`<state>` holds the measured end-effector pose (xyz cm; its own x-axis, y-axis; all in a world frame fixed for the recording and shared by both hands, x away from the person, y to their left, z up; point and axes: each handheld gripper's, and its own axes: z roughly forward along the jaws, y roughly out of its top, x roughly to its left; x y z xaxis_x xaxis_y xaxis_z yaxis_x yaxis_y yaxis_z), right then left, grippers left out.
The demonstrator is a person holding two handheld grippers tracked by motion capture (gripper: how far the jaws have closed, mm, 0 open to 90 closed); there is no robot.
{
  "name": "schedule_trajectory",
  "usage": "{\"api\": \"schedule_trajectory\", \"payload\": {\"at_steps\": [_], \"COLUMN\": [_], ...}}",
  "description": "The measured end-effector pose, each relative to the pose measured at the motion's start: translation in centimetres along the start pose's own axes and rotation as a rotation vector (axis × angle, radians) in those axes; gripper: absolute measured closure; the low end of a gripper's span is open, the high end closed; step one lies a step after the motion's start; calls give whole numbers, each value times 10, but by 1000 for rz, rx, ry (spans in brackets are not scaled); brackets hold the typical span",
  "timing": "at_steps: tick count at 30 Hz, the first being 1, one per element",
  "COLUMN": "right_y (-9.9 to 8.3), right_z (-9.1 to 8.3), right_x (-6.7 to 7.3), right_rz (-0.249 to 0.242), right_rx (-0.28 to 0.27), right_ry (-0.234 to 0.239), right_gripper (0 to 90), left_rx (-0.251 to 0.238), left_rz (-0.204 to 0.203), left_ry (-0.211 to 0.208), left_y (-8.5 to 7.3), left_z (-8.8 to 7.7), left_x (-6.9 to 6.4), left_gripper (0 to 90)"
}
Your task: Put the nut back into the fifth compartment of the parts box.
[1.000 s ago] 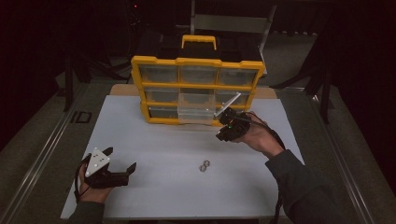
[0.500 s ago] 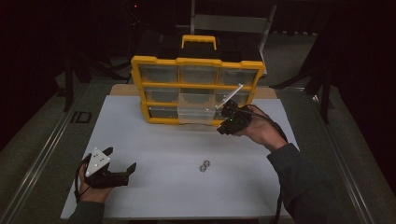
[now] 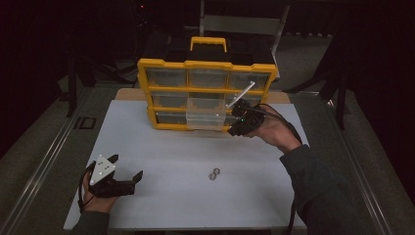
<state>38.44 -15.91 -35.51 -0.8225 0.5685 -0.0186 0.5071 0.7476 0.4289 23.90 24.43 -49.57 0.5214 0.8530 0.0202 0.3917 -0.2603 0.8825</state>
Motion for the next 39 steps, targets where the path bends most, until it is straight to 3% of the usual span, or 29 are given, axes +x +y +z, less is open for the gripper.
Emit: {"api": "schedule_trajectory", "payload": {"at_steps": [21,39], "right_y": [20,37], "right_z": [-12,-19], "right_x": [-18,-24], "right_rz": [17,19], "right_rx": [6,28], "right_ry": [-31,-61], "right_gripper": [704,704], "left_rx": [-1,-3], "left_rz": [1,0], "left_ry": [-1,-1], "left_y": [0,0], "left_z": [0,0], "left_x": [0,0], "left_gripper": [0,0]}}
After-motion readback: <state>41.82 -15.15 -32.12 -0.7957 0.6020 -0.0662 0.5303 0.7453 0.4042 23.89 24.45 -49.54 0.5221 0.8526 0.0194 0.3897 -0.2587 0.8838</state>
